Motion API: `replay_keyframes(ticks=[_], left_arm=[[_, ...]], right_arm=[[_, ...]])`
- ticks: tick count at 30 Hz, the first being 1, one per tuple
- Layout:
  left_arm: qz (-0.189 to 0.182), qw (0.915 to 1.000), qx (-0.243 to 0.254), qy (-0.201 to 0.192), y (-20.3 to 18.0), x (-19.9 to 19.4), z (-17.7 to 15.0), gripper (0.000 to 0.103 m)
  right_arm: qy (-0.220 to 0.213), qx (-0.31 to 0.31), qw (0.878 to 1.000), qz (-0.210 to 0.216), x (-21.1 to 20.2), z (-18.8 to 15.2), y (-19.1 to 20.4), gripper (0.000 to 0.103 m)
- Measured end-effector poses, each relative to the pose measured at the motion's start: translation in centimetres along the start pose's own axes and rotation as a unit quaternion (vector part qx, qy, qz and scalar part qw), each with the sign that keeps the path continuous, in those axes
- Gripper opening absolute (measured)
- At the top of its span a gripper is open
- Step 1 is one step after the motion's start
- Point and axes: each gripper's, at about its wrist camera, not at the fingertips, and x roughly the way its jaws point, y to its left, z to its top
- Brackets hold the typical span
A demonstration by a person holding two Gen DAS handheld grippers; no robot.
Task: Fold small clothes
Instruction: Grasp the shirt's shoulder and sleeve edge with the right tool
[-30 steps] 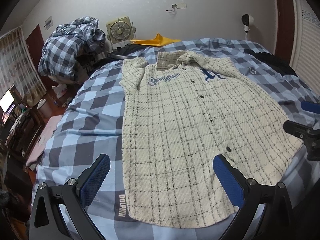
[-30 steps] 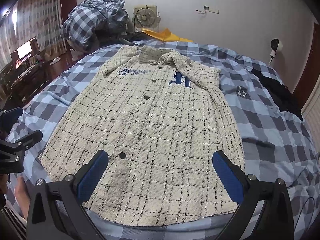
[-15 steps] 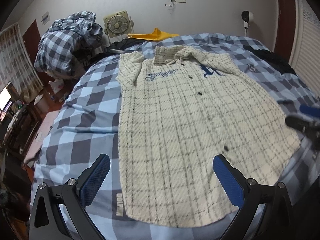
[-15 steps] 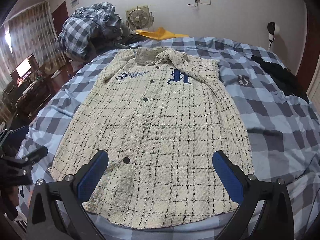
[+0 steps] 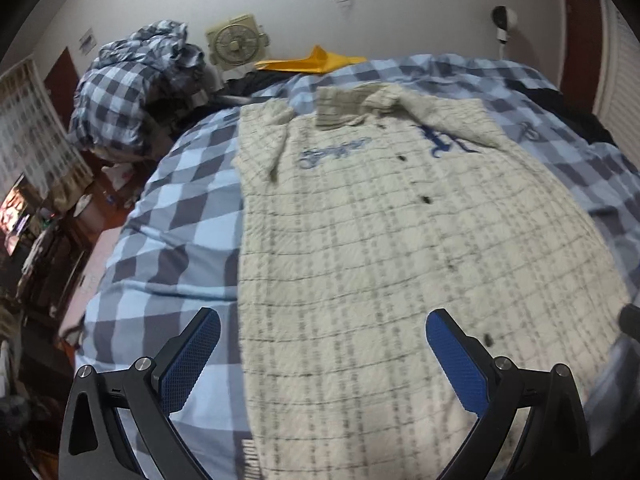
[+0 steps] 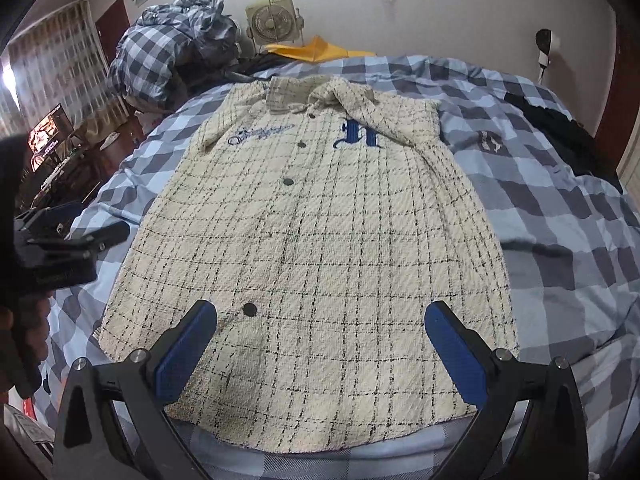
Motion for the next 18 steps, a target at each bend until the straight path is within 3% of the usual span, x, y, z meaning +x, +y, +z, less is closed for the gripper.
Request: replay_keyframes(ticks=[2,5,9,13,15,18], left_arm=[[-0.013,0.9995,-0.030,0.002,0.8,0.3,0.2,0.103],[-0.030,0.9977,-0.059,0.011,1.7,1.1,0.4,0.103],[-0.007,0.9962,-0.084,0.024,3.2,2.4,0.5,0.103],[-0.003,0.9921,-0.119,0.040,4.8,3.8,0.5,0.103],[0.002,0.9907,-0.129,0.043,5.2,4.4,0.4,0.103],[0.015,0.9887,-0.142,0.046,5.7,5.2,0.4,0.103]], right_arm=[[0.009,0.000,1.000,0.012,0.2,0.4,0.1,0.102],[0.030,-0.010,0.998,0.063,2.0,3.5,0.5,0.102],[0.036,-0.082,0.995,0.044,7.8,13.3,2.9,0.102],[0.026,-0.115,0.992,0.034,14.5,22.3,6.7,0.102],[0.022,-0.109,0.993,0.029,18.4,26.6,8.6,0.102],[0.045,-0.051,0.997,0.032,24.6,31.3,10.5,0.102]])
